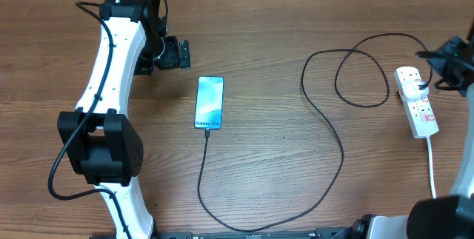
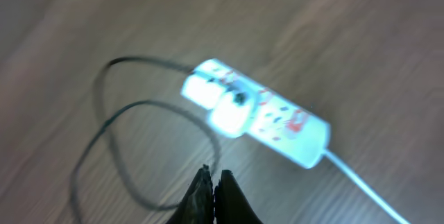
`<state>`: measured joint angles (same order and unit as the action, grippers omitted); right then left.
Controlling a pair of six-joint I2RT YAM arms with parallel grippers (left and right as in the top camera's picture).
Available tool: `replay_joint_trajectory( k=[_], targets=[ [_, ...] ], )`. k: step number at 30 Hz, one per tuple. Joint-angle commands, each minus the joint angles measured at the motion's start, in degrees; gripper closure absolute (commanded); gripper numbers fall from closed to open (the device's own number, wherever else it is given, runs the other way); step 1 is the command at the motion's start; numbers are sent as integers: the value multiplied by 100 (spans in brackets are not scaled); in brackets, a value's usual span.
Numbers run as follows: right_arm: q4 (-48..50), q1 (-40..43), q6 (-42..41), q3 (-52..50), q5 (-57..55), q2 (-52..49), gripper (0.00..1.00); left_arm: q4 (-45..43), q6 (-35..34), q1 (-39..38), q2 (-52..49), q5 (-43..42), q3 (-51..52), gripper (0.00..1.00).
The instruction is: Plug charger to phone and switch on socket
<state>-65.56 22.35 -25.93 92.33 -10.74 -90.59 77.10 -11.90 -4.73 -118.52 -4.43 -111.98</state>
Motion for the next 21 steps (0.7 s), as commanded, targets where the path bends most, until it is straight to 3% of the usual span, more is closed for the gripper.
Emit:
replay_joint_trajectory(
  k=[1,9,11,13,14,15,17,21],
  targets=[
    [57,332,-61,90,-208,-330,96,-2,-55,24,87,37,-24,0],
    [151,951,85,90,-205,-1351,96,0,-55,24,87,39,-24,0],
    [192,1078,85,90,-142,-1609,92,-2,-55,24,87,37,-24,0],
    [232,1172,85,90,-103,-1797,72,-2,-55,24,87,37,-24,0],
    [254,1224,85,90,-103,-1891,53,-2,-55,24,87,37,-24,0],
    [271,1268,85,90,-105,-1969,27,-2,-55,24,87,37,-24,0],
    [313,1335,85,90,-109,-2081,2,-2,-55,24,87,37,-24,0],
    [474,1412,87,90,-127,-2140,0,-2,-55,24,87,37,-24,0]
  ],
)
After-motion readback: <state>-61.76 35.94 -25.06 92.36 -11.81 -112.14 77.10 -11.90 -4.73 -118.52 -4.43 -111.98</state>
